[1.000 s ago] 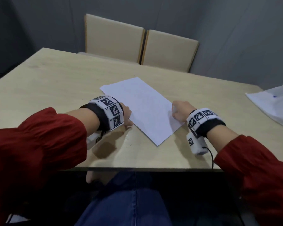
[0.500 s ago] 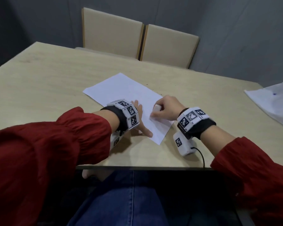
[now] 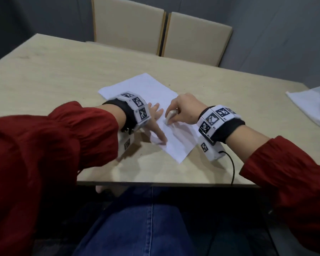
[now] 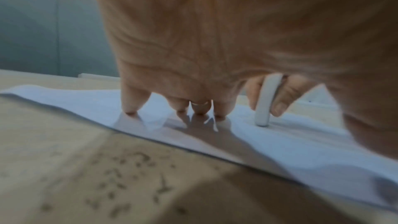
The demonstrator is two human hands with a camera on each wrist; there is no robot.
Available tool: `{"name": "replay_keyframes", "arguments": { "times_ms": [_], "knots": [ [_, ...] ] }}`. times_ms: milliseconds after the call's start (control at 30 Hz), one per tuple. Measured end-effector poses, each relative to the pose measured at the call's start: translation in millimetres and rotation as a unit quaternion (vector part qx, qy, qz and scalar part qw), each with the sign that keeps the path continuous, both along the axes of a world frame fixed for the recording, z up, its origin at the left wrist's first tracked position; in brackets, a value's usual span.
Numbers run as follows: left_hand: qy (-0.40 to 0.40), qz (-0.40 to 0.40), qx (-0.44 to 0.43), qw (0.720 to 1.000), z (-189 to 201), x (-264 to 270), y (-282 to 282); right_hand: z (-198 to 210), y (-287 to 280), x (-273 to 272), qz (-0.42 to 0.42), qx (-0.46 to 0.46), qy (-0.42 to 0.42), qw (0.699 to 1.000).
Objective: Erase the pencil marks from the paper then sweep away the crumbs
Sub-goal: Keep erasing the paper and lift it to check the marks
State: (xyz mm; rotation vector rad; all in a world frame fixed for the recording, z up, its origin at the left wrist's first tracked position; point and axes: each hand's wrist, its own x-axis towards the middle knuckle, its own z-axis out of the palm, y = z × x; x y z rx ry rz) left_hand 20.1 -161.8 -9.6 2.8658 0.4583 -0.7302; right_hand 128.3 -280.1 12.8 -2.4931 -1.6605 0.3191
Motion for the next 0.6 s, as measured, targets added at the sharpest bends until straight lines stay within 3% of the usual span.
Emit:
{"name": "replay_keyframes", "arguments": {
  "times_ms": [267, 467, 600],
  "knots": [
    [0.008, -0.011, 0.051, 0.999, -0.3, -2.2, 4.5, 0.4, -15.6, -6.4, -0.028, -0.013, 0.008, 0.999],
    [0.008, -0.019, 0.034, 0.999, 1.6, -3.8, 9.5, 17.4, -68.8, -9.2, 0.023, -0.145, 0.012, 0.989],
    [0.014, -0.026, 0.056, 0.998, 0.6, -2.0, 8.2, 17.1, -25.9, -8.2, -0.032, -0.024, -0.004, 0.999]
  ]
}}
